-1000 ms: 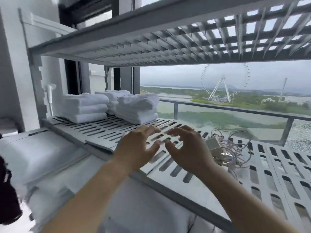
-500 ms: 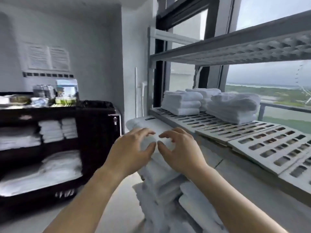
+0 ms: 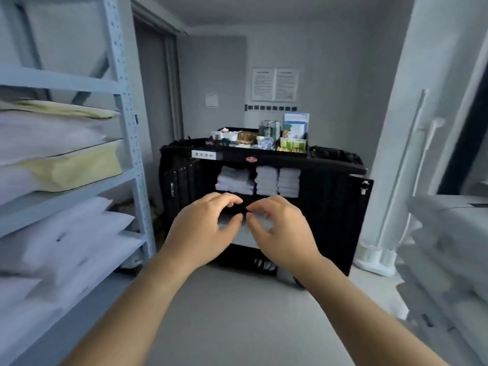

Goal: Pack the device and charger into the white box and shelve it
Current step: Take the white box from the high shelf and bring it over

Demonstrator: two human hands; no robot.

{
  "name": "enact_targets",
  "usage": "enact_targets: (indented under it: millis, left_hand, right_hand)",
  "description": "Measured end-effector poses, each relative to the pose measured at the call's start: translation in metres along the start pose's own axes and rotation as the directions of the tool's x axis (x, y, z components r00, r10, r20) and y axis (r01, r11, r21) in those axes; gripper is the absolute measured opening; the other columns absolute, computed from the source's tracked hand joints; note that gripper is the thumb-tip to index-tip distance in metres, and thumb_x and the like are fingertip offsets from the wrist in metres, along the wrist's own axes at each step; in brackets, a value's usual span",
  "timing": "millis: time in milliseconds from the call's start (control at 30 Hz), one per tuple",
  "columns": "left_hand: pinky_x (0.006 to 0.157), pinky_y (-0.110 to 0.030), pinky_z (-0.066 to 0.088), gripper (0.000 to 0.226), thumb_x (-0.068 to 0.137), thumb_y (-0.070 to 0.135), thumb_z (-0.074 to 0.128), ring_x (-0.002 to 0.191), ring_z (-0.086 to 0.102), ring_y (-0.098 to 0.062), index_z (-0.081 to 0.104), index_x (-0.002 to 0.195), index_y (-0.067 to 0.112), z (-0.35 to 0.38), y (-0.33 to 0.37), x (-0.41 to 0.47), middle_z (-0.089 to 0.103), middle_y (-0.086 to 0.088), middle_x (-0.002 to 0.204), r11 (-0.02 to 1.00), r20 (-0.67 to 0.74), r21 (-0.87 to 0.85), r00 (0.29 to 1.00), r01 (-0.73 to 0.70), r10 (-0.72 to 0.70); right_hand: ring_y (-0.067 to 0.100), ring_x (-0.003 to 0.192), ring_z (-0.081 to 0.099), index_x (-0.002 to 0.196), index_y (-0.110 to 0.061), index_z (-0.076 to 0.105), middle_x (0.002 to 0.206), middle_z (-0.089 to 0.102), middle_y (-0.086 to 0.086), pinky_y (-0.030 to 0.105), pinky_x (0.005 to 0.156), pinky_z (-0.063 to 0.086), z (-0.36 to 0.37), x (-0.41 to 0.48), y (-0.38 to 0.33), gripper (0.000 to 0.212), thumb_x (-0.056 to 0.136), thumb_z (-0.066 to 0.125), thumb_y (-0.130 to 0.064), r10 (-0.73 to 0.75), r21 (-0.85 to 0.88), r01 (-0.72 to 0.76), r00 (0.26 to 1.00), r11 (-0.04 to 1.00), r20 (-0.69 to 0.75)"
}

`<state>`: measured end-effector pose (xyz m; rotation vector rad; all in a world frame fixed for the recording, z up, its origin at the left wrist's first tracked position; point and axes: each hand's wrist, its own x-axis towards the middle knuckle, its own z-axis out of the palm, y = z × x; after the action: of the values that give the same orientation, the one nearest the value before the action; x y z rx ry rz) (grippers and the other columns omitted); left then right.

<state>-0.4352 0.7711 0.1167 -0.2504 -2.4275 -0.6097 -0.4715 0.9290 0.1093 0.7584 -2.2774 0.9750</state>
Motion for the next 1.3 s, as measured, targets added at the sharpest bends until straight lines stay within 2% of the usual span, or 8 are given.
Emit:
enact_targets:
  millis: [233, 400, 500, 600, 767, 1000, 1200, 1300]
  left_hand:
    - [0.082, -0.028, 0.049, 0.029, 0.083, 0.042, 0.052, 0.101, 0.056, -0.003, 0.055, 0.112, 0.040, -0.066, -0.122, -0.007, 0.061, 0.019, 0.113, 0.957, -0.109, 0.191, 0.974, 0.216, -0.198]
    - [0.065, -0.015, 0.040, 0.020, 0.083, 0.040, 0.056, 0.088, 0.051, 0.003, 0.057, 0.103, 0.040, -0.102, -0.200, 0.015, 0.061, 0.023, 0.100, 0.896, -0.222, 0.304, 0.938, 0.324, -0.264]
    - [0.070, -0.024, 0.049, 0.022, 0.083, 0.039, 0.057, 0.091, 0.058, -0.006, 0.057, 0.105, 0.038, -0.127, -0.241, 0.035, 0.063, 0.019, 0.102, 0.846, -0.284, 0.368, 0.913, 0.385, -0.292]
    - [0.073, -0.026, 0.048, 0.026, 0.082, 0.040, 0.056, 0.096, 0.059, -0.009, 0.057, 0.108, 0.036, -0.157, -0.280, 0.053, 0.063, 0.017, 0.107, 0.785, -0.350, 0.438, 0.887, 0.439, -0.301]
    - [0.073, -0.027, 0.049, 0.026, 0.084, 0.041, 0.055, 0.095, 0.056, -0.006, 0.055, 0.111, 0.040, -0.218, -0.325, 0.050, 0.061, 0.018, 0.107, 0.667, -0.471, 0.495, 0.817, 0.557, -0.333]
    - [0.073, -0.024, 0.046, 0.026, 0.084, 0.043, 0.053, 0.091, 0.058, -0.007, 0.056, 0.110, 0.039, -0.301, -0.344, -0.018, 0.063, 0.017, 0.104, 0.463, -0.614, 0.527, 0.696, 0.713, -0.373]
    - [0.071, -0.020, 0.040, 0.028, 0.085, 0.038, 0.055, 0.093, 0.060, -0.009, 0.058, 0.112, 0.034, -0.365, -0.342, -0.097, 0.064, 0.013, 0.105, 0.346, -0.668, 0.542, 0.642, 0.766, -0.376]
    - [0.075, -0.027, 0.048, 0.028, 0.084, 0.035, 0.056, 0.093, 0.060, -0.011, 0.057, 0.112, 0.033, -0.405, -0.337, -0.139, 0.064, 0.011, 0.104, 0.313, -0.679, 0.546, 0.630, 0.777, -0.378]
  right_hand:
    - [0.002, 0.074, 0.051, 0.097, -0.025, 0.066, 0.095, 0.061, -0.010, 0.014, 0.063, 0.043, 0.130, 0.074, -0.056, 0.016, 0.085, 0.057, -0.030, -0.178, 0.242, 0.148, 0.978, 0.959, 0.107]
    - [0.002, 0.074, 0.050, 0.098, -0.021, 0.067, 0.095, 0.062, -0.007, 0.017, 0.067, 0.043, 0.216, 0.138, -0.089, 0.017, 0.086, 0.058, -0.027, -0.292, 0.401, 0.230, 0.951, 0.887, 0.100]
    - [0.004, 0.072, 0.054, 0.099, -0.021, 0.066, 0.095, 0.062, -0.007, 0.022, 0.066, 0.046, 0.262, 0.178, -0.111, 0.018, 0.086, 0.057, -0.028, -0.351, 0.492, 0.265, 0.932, 0.829, 0.088]
    - [0.008, 0.077, 0.055, 0.101, -0.021, 0.065, 0.097, 0.061, -0.007, 0.027, 0.066, 0.049, 0.307, 0.218, -0.141, 0.018, 0.086, 0.057, -0.029, -0.416, 0.566, 0.304, 0.906, 0.766, 0.076]
    - [0.005, 0.076, 0.054, 0.100, -0.024, 0.064, 0.097, 0.062, -0.007, 0.016, 0.059, 0.040, 0.368, 0.261, -0.210, 0.017, 0.086, 0.056, -0.030, -0.542, 0.678, 0.373, 0.839, 0.633, 0.044]
    - [0.003, 0.077, 0.055, 0.098, -0.026, 0.064, 0.096, 0.062, -0.010, 0.011, 0.063, 0.041, 0.423, 0.244, -0.322, 0.016, 0.085, 0.056, -0.030, -0.673, 0.830, 0.359, 0.739, 0.427, 0.026]
    - [0.000, 0.078, 0.055, 0.094, -0.027, 0.064, 0.095, 0.062, -0.012, 0.014, 0.063, 0.043, 0.443, 0.191, -0.422, 0.014, 0.085, 0.054, -0.030, -0.723, 0.908, 0.293, 0.691, 0.300, 0.016]
    - [0.000, 0.079, 0.055, 0.093, -0.028, 0.064, 0.095, 0.062, -0.012, 0.013, 0.064, 0.042, 0.447, 0.160, -0.476, 0.016, 0.084, 0.052, -0.033, -0.733, 0.929, 0.264, 0.680, 0.261, 0.013]
